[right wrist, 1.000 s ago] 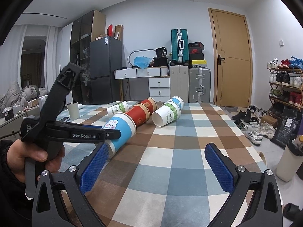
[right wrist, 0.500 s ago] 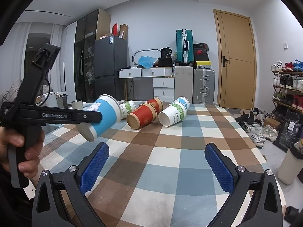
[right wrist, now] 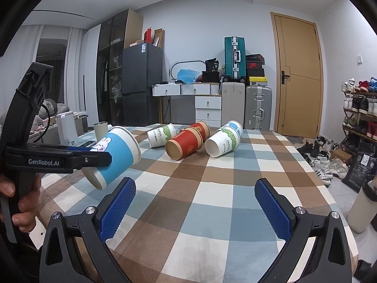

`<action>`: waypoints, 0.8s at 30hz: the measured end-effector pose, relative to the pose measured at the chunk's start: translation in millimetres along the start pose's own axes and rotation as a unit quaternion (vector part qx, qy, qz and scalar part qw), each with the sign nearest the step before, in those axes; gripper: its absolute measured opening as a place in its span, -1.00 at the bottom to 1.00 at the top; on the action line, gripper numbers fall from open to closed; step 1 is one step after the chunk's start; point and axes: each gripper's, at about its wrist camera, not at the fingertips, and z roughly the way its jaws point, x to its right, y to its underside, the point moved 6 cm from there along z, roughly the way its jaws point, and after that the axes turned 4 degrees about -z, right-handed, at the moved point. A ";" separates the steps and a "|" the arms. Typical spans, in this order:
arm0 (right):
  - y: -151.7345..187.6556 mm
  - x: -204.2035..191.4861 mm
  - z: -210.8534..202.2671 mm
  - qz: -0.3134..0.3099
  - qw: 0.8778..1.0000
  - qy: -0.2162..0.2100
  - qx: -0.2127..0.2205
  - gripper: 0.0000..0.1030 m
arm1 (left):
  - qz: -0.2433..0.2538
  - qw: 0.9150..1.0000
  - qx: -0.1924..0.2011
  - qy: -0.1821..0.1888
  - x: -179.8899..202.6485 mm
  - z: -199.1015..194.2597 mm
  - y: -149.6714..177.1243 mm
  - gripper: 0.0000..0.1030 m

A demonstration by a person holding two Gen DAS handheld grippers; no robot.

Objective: Flip cup upright
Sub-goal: 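Close the left gripper around the body of the blue bunny cup, then lift and tilt the cup mouth upward with the left gripper, then open it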

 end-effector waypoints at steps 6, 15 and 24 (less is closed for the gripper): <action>1.3 -4.7 -1.9 -0.003 1.000 -0.003 -0.003 1.00 | 0.002 1.000 -0.010 0.010 8.1 -6.4 18.7 0.04; 4.4 -12.2 -1.9 -0.010 1.000 -0.007 -0.006 1.00 | -0.003 0.999 -0.027 0.018 15.0 -6.5 40.2 0.04; 7.8 -12.5 0.5 -0.012 1.000 -0.006 -0.013 1.00 | 0.003 0.998 -0.045 0.034 27.7 -2.4 58.9 0.04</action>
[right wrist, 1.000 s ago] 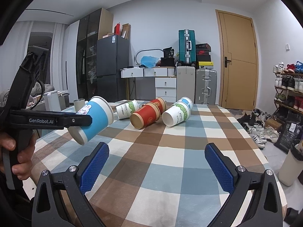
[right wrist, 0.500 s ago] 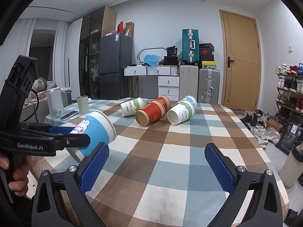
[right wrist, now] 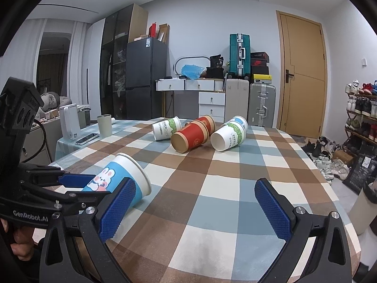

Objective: Flip cup upright
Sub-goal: 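Lift and tilt the cup mouth upward with the left gripper, then open it, then grasp the blue cup with the right gripper and rotate it mouth up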

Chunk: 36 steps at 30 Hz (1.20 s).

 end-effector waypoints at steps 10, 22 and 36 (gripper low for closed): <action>-0.9 3.8 -0.4 0.002 1.000 0.003 0.002 1.00 | 0.000 1.000 -0.012 0.009 3.7 6.4 9.6 0.07; -3.5 9.2 -2.6 0.013 1.000 0.003 0.003 1.00 | 0.005 1.000 0.024 -0.013 -11.0 -7.6 -4.5 0.72; -8.5 3.3 1.4 0.022 1.000 0.000 -0.010 1.00 | 0.002 0.996 0.081 -0.041 -51.7 -29.1 -23.6 0.99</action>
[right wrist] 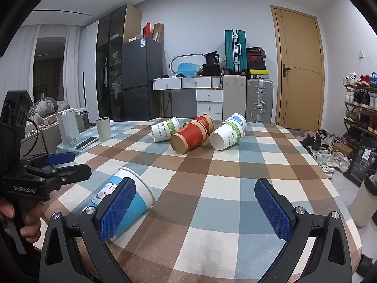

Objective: Flip cup upright
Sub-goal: 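Grasp the blue cup with the right gripper and rotate it mouth up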

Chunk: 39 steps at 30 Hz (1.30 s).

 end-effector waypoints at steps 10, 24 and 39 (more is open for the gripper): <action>-5.7 -8.6 6.2 0.009 1.000 -0.013 -0.025 1.00 | 0.000 1.000 0.013 -0.022 -23.8 8.6 1.8 0.99; 0.1 -21.3 31.3 0.037 0.994 -0.038 -0.093 1.00 | -0.006 0.999 0.021 -0.040 -40.3 17.5 3.4 0.99; -0.6 -39.5 53.7 0.072 0.982 -0.077 -0.158 1.00 | 0.001 0.998 0.027 -0.051 -46.6 13.5 3.7 0.99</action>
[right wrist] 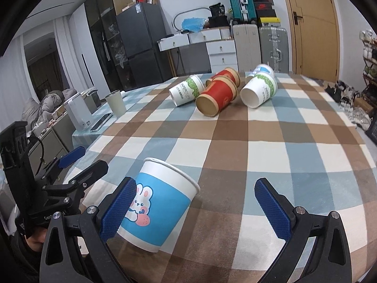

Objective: Flip cup upright
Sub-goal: 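Grasp the blue cup with the right gripper and rotate it mouth up, then lower the upright cup onto the table and open the right gripper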

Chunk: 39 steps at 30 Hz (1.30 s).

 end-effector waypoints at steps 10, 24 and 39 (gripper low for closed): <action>-1.1 2.3 21.5 0.062 0.995 -0.051 -0.058 0.91 | 0.000 1.000 0.000 0.000 -3.1 -1.3 0.2 0.99; 9.2 5.1 48.3 0.188 0.959 -0.160 -0.143 0.61 | 0.001 1.000 0.001 -0.001 -3.3 -1.4 0.2 0.99; -2.2 2.9 28.0 0.146 0.974 -0.154 -0.082 0.28 | 0.001 1.000 0.001 -0.001 -2.9 -1.4 0.2 0.99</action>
